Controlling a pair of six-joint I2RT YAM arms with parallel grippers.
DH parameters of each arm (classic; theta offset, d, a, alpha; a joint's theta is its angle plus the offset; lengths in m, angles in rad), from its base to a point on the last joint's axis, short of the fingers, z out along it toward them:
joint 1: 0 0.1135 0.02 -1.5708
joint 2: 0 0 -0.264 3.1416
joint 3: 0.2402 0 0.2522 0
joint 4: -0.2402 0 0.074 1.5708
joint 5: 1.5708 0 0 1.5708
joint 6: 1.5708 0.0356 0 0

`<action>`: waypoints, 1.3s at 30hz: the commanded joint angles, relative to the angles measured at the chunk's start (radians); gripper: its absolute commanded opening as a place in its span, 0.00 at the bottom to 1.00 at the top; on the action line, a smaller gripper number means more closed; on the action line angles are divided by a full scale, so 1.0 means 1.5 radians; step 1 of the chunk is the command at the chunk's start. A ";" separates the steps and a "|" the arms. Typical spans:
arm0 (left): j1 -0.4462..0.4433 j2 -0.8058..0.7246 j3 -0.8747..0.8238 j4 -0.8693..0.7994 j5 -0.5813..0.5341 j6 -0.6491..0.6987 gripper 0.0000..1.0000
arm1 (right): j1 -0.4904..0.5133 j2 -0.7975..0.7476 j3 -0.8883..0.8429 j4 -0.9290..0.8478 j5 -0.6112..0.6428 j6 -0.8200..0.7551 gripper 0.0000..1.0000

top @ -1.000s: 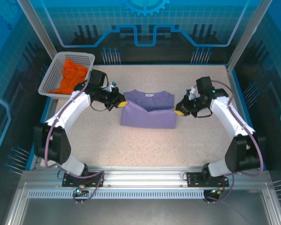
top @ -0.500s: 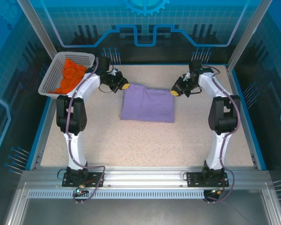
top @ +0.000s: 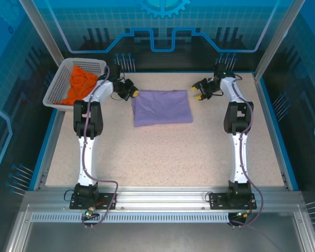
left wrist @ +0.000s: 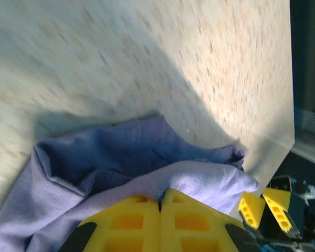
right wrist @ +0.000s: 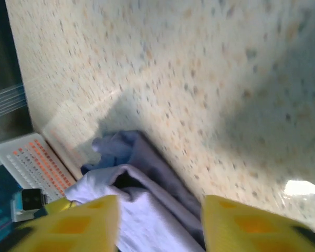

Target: Fold and stack the t-shirts

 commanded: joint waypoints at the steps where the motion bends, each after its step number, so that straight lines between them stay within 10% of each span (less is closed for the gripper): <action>1: 0.023 -0.015 0.001 0.073 -0.022 -0.053 0.06 | -0.010 0.018 0.055 -0.021 -0.042 0.053 0.58; 13: -0.004 -0.210 -0.131 0.040 -0.189 0.013 0.60 | 0.061 -0.213 -0.246 0.062 -0.057 -0.096 0.53; 28: -0.130 -0.152 -0.260 0.046 -0.105 0.101 0.40 | 0.184 -0.144 -0.294 0.095 -0.040 -0.096 0.25; 39: -0.135 -0.328 -0.642 0.115 -0.027 0.179 0.39 | 0.208 -0.336 -0.709 0.200 -0.025 -0.154 0.21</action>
